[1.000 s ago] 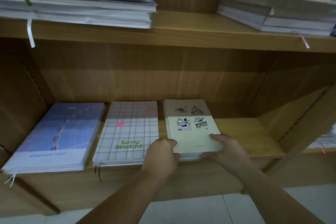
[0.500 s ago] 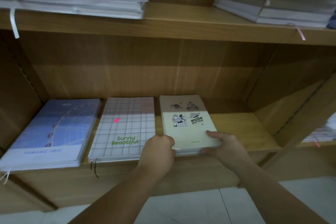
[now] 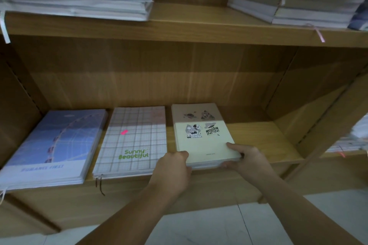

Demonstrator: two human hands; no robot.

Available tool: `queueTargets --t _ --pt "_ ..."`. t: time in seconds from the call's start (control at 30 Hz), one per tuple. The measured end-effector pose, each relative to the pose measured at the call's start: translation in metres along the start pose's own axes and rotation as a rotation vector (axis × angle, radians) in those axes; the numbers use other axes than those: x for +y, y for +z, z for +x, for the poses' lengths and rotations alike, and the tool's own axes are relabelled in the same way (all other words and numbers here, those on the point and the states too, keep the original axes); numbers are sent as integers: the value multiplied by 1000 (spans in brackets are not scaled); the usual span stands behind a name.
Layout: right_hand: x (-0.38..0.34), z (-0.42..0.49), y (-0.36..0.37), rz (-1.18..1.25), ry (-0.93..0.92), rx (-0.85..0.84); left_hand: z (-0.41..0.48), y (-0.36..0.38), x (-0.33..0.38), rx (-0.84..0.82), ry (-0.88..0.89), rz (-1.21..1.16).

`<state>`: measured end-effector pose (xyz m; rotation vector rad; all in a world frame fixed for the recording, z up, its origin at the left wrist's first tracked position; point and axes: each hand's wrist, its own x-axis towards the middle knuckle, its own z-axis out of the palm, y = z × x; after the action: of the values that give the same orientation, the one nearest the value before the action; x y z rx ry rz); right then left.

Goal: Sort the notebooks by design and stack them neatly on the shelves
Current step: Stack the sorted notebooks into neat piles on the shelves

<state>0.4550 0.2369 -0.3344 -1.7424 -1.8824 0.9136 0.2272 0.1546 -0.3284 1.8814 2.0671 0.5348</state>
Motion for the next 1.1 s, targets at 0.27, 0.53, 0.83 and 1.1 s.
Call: queueTargets --t 0.27,0.53,0.83,1.1 --pt "-5 -5 -1 -103 -29 -29 -6 2 6 -30 13 56" --pt "-33 -25 -21 -343 -13 -57 -29 -30 2 -16 17 -27" --pt "-112 -106 -21 -285 -165 -32 -115 -96 -3 29 -33 -302" --pt "-252 -187 -38 -411 -595 65 -155 -217 -30 298 -26 -298"
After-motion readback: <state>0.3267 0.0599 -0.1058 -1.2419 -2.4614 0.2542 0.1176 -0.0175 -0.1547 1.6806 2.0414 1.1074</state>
